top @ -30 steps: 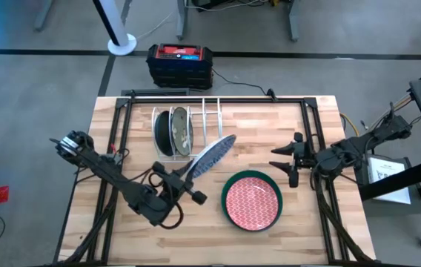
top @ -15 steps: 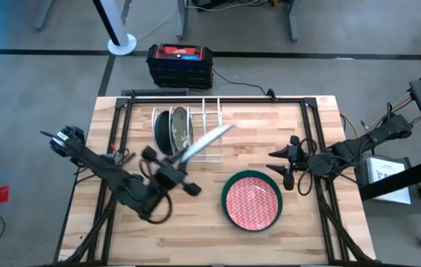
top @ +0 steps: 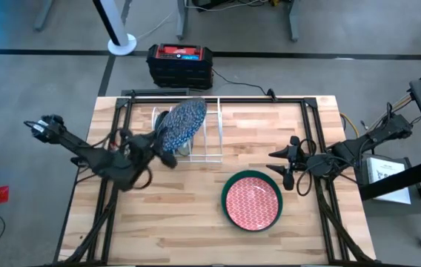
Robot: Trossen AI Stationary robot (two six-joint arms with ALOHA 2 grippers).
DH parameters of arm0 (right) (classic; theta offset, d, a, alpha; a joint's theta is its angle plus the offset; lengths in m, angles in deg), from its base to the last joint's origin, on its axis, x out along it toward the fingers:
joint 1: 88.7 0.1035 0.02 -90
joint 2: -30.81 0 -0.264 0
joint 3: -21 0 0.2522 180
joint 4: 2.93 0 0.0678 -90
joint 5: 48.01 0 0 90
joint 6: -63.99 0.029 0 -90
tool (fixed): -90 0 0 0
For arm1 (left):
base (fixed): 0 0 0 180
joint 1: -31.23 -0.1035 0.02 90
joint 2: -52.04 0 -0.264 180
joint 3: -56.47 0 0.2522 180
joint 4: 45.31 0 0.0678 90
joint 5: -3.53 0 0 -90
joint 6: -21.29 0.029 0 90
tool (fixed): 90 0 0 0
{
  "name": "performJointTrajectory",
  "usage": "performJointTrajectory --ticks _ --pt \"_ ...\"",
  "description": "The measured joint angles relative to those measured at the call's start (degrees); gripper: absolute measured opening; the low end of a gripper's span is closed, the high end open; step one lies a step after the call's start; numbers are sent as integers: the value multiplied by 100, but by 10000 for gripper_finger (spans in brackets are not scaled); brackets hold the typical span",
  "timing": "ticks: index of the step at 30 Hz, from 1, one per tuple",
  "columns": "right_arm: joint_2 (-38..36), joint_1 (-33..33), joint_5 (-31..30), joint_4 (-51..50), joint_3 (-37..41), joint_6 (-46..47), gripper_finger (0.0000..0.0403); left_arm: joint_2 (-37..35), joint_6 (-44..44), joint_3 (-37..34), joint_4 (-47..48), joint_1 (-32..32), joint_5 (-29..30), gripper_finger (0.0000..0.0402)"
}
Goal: Sort dishes
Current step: Put the blue pattern plate into the white dish rack
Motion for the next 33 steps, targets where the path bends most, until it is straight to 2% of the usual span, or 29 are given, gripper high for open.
performJointTrajectory --ticks 5,19,25,33 --pt "41 0 2 -4 5 118 204 86 -321 22 -47 -628 93 14" --pt "224 0 0 -4 26 226 205 1032 -295 611 -60 -1376 28 12" --pt "226 0 2 -4 26 230 202 1075 -320 640 -63 -1526 65 12" --pt "226 0 4 -5 26 267 201 1246 -820 548 -46 -1555 104 12"
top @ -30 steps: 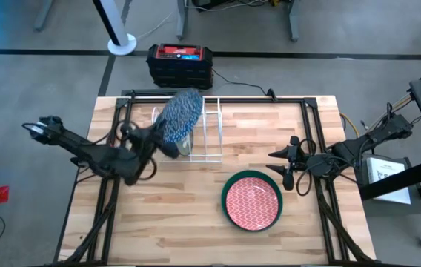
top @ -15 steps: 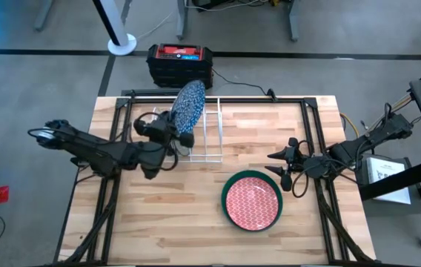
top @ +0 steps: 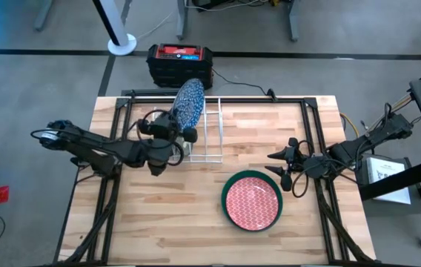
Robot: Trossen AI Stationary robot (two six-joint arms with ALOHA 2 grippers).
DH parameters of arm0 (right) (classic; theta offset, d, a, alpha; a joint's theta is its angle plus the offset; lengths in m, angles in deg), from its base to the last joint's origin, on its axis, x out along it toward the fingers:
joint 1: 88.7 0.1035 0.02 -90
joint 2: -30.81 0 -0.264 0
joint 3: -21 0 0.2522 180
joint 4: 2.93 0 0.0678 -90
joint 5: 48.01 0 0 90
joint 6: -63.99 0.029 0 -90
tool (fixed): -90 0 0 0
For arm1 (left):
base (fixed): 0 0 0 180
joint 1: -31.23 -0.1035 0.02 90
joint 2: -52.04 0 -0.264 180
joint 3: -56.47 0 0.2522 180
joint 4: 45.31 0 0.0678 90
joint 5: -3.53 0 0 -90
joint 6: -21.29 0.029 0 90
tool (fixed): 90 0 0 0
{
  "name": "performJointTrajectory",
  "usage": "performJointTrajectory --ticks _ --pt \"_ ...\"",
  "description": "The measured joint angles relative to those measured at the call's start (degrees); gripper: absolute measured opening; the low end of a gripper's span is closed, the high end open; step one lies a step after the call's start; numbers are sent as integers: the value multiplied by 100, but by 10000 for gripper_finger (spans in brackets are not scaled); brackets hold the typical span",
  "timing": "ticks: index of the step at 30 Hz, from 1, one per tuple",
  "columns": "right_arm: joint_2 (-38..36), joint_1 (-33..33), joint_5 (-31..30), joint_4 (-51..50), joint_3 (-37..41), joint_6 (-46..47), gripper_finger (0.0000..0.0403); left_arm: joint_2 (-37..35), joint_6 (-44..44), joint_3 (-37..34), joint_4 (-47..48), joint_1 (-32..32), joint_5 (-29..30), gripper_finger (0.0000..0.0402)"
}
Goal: Sort dishes
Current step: Put the blue pattern plate into the white dish rack
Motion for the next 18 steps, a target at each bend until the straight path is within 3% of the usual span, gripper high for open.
performJointTrajectory --ticks 18 --pt "0 0 4 1 15 28 201 550 -357 -73 -4 -171 -56 12"
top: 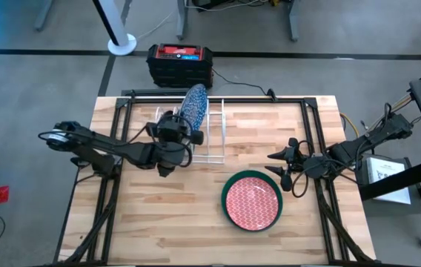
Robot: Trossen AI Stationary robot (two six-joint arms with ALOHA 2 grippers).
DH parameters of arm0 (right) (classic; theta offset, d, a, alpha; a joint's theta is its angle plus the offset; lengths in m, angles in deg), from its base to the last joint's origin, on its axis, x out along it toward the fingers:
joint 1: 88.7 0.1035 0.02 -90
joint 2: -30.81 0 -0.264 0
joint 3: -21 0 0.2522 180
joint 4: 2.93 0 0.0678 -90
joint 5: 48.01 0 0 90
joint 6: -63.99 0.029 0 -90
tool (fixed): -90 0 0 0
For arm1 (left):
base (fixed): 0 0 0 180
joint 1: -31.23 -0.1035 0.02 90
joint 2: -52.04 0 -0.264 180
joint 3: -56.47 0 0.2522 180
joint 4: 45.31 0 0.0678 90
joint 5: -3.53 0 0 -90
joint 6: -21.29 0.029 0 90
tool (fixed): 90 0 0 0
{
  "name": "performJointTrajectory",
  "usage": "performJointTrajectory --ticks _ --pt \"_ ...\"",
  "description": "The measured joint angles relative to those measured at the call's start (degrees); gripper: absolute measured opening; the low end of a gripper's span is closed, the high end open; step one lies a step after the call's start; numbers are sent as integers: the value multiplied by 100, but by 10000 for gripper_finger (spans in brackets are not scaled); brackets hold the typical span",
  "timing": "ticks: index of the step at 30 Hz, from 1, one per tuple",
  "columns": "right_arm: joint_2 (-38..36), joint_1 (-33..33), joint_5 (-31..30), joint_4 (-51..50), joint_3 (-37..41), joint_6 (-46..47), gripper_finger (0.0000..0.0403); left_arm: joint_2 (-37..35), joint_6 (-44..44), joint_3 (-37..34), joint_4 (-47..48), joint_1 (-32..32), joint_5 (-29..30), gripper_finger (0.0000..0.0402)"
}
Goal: Sort dishes
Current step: Put the blue pattern plate into the white dish rack
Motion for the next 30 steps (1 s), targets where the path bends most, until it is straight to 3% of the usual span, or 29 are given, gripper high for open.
performJointTrajectory --ticks 30 --pt "0 -11 -59 4 70 39 201 1175 -733 2 -249 -74 -11 7"
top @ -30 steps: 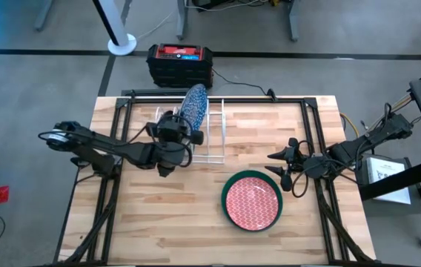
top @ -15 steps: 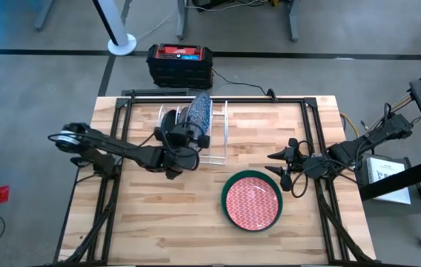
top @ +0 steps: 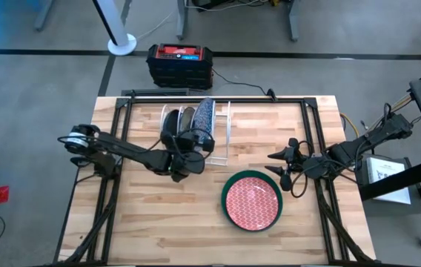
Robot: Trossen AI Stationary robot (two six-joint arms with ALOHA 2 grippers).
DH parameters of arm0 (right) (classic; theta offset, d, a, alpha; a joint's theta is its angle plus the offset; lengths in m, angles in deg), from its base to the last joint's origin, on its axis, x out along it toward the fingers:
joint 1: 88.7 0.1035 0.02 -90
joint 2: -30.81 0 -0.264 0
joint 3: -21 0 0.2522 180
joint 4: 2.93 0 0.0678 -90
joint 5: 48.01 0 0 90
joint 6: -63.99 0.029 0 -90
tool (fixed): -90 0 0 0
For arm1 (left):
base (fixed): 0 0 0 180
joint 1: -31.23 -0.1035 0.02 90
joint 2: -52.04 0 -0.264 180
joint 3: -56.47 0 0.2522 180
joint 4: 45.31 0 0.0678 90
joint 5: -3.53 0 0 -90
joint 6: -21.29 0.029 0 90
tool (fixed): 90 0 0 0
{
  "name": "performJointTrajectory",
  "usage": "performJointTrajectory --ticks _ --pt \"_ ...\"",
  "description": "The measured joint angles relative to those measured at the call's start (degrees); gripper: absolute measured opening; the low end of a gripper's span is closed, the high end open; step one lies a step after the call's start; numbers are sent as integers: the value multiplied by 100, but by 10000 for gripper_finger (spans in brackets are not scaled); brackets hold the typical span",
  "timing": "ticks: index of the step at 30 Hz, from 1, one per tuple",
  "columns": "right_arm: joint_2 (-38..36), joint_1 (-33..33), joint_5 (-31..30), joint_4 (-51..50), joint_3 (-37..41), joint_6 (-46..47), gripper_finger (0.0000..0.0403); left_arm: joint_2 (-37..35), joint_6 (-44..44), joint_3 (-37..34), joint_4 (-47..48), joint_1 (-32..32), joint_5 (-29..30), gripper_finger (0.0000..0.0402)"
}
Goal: Sort dishes
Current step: Put the blue pattern plate into the white dish rack
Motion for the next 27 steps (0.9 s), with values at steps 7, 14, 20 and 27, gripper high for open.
performJointTrajectory --ticks 7,14,20,27 --pt "0 0 -30 2 0 0 201 178 -7 0 -8 0 8 7" --pt "0 0 -95 7 0 7 201 359 -7 4 -47 -1 25 6" --pt "0 -5 -101 21 0 7 201 560 -4 68 -54 -2 28 3" --pt "0 -16 -101 23 0 7 201 721 -39 68 -98 -2 20 3"
